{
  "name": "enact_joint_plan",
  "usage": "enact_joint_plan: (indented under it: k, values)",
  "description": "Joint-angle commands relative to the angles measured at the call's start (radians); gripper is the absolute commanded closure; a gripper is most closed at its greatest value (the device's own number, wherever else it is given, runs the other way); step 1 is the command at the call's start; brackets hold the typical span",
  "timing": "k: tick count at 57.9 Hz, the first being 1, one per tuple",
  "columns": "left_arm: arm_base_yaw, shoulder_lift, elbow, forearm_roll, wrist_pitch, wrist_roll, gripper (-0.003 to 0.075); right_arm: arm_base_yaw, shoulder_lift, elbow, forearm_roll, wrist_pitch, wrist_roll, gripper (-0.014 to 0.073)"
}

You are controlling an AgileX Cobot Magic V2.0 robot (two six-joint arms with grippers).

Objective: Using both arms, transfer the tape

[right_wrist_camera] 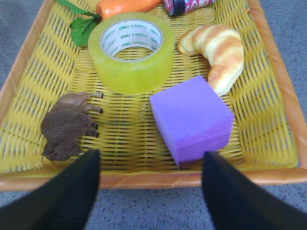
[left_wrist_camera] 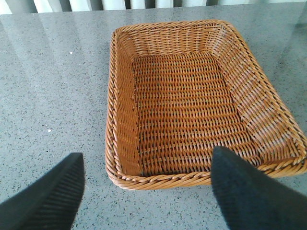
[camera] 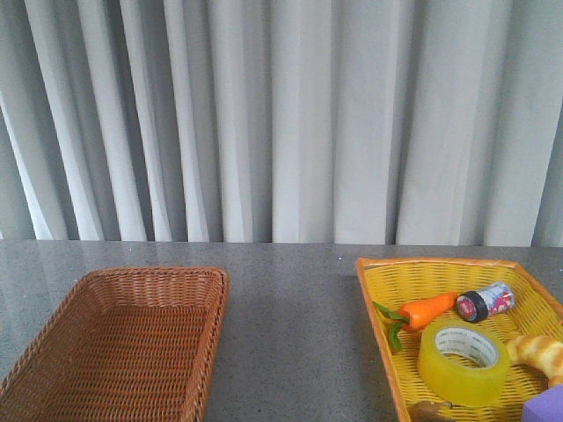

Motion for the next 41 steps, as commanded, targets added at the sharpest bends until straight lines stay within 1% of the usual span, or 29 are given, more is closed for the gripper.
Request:
enact_joint_plan:
  k: [1,8,13,21,29,34,41]
  values:
    - [-0.001,0.003,-0.028,-0.011,-0.082,-0.011,0.015,-0.005,0.017,-0.031,-0.01,-0.087,0.001,0.0024]
    - [-0.006,0.02,-0.035,-0.031,-0.094,-0.011,0.015,-0.005,0.054,-0.049,-0.007,-0.111,0.003,0.0019]
    - [-0.05,0.035,-0.035,-0.08,-0.105,0.034,0.015,-0.005,0.099,-0.113,-0.007,-0.086,0.003,0.0025]
    - [-0.158,0.062,-0.034,-0.166,-0.101,0.154,0.015,-0.005,0.205,-0.264,-0.015,0.027,0.002,0.0046]
    - [-0.263,0.086,-0.034,-0.223,-0.1,0.26,0.015,-0.005,0.36,-0.437,-0.023,0.178,0.002,0.0066]
    - [-0.304,0.093,-0.034,-0.221,-0.098,0.284,0.015,-0.005,0.463,-0.538,-0.028,0.256,0.002,0.0068]
    - [-0.323,0.093,-0.034,-0.221,-0.098,0.287,0.015,-0.005,0.61,-0.671,-0.027,0.355,0.002,0.0068]
